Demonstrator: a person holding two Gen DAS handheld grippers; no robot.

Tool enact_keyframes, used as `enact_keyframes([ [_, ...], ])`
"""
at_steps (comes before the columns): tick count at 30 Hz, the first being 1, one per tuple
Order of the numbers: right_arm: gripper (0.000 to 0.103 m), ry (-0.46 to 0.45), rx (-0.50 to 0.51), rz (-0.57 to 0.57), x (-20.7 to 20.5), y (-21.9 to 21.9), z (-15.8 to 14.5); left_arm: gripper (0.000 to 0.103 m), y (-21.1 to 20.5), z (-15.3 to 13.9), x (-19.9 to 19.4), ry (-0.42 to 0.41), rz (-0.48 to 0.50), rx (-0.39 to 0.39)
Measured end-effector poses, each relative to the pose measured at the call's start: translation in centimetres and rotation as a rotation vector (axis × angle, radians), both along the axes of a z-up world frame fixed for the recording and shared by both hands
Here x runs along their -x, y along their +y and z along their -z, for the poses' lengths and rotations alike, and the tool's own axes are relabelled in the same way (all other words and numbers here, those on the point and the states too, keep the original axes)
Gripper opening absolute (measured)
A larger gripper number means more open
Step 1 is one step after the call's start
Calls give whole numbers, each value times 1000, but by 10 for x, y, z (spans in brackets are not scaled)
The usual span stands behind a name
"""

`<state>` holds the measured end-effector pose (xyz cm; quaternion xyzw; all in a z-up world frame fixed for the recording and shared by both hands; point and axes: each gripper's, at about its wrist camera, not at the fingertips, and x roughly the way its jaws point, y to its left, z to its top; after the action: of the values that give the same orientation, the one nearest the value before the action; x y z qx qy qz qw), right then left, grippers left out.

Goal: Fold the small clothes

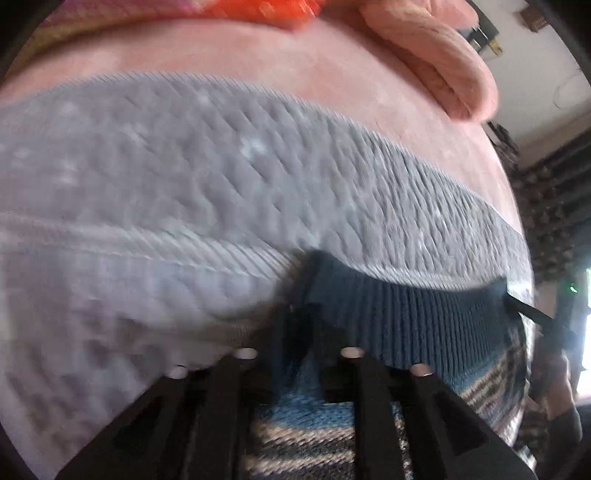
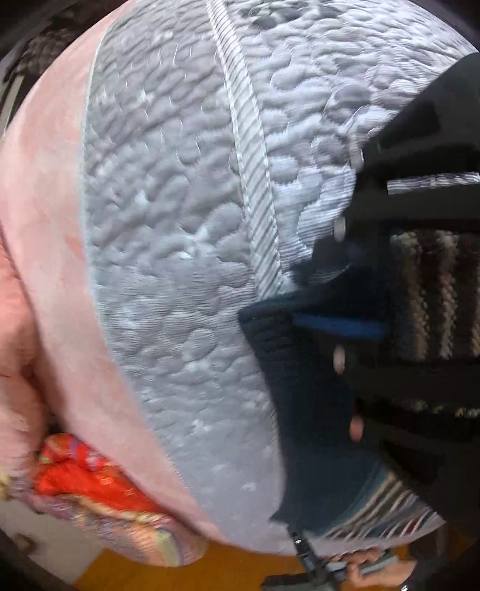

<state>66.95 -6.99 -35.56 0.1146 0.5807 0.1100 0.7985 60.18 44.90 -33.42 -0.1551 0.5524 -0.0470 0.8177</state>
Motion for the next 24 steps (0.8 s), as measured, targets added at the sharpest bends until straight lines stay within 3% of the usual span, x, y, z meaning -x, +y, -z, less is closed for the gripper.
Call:
enact_keyframes([
  [1, 36, -25, -19, 5, 5, -4, -9, 28, 3, -12, 7, -38, -18, 33],
  [3, 36, -56, -79, 1, 18, -12, -24, 28, -3, -20, 19, -48, 40, 175],
  [5, 36, -29, -168, -7, 33, -20, -27, 28, -17, -16, 26, -24, 110, 227],
  [7, 34, 6, -204, -4, 40, -23, -20, 28, -27, 2, 30, 34, 139, 198],
  [9, 28, 53, -201, 1, 47, -24, -4, 18, -23, 18, 31, 67, 112, 174],
  [10, 19, 66, -198, 10, 49, -26, 5, 7, -20, 24, 31, 64, 94, 151],
  [11, 7, 69, -180, 23, 48, -31, 14, 4, -17, 28, 31, 63, 77, 152],
  [14, 5, 76, -199, 53, 47, -35, 13, 4, -13, 18, 34, 44, 61, 153],
  [16, 13, 46, -228, 56, 56, -37, -4, 8, -10, -3, 45, -4, 61, 171],
  [18, 13, 33, -289, 8, 75, -33, -17, 9, -10, -19, 68, -43, 121, 276],
  [20, 13, 30, -311, -52, 99, -27, -21, 11, -12, -19, 92, -37, 169, 302],
  [21, 13, 44, -305, -60, 107, -26, -16, 11, -13, -15, 97, -25, 174, 293],
  [22, 13, 59, -279, -56, 111, -27, -7, 13, -14, -1, 104, 13, 171, 229],
  [23, 1, 80, -235, -43, 114, -29, 8, 10, -12, 12, 107, 42, 163, 179],
  [24, 0, 85, -222, -35, 113, -31, 15, 10, -8, 21, 109, 50, 157, 164],
])
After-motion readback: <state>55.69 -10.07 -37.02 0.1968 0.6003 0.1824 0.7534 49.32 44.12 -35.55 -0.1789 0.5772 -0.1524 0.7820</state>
